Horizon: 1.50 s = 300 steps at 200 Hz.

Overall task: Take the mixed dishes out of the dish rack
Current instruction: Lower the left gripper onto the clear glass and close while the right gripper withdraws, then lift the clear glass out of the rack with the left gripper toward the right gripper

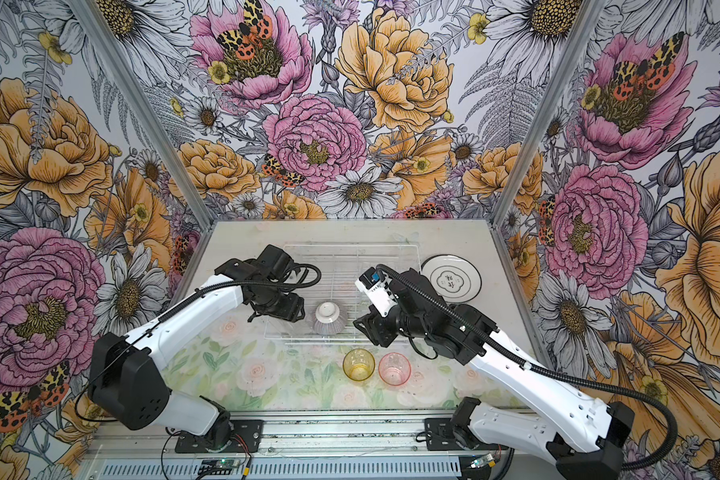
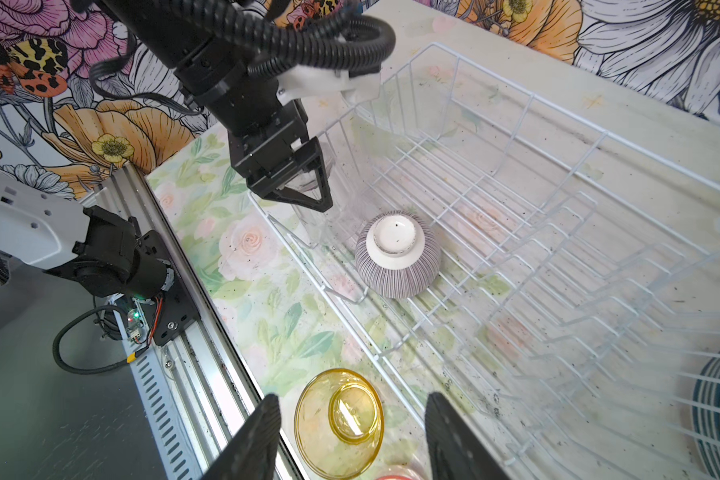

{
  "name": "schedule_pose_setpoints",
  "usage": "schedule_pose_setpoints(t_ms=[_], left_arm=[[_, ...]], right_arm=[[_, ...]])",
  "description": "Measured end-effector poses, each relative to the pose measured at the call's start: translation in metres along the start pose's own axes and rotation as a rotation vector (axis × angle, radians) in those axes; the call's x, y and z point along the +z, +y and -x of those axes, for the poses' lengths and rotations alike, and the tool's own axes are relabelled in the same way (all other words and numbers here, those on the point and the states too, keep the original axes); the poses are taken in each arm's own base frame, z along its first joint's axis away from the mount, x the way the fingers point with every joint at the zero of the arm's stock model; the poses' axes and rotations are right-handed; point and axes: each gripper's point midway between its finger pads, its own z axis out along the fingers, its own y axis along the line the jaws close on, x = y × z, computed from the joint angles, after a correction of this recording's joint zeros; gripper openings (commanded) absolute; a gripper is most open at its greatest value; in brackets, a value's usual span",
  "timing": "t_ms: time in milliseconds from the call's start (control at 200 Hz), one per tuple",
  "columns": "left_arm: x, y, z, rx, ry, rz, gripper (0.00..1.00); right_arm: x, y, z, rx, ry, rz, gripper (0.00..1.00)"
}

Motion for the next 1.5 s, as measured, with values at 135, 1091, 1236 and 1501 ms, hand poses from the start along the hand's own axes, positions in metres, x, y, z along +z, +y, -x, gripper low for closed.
schedule_pose_setpoints(t_ms=[135,1091,1236,1501], left_arm=[[-0.021,0.002,0.008,-0.031,-0.065,-0.065,0.53],[-0.133,-0.096,0.086,-0.003,-0.552,-0.963,0.54],[-0.139,-0.109,0.088,0.028,-0.553,-1.017,0.54],[-0.137,-0.121,0.090,0.045,-0.537,-1.054,0.54]], right_arm=[[0.004,0.003,0.004,0.027,-0.019,0.054,0.58],[0.020,-0.005,0.050,0.280,-0.318,0.458,0.50],[0.023,-0.011,0.060,0.281,-0.351,0.476,0.50],[0.022,-0.018,0.074,0.276,-0.408,0.494,0.49]])
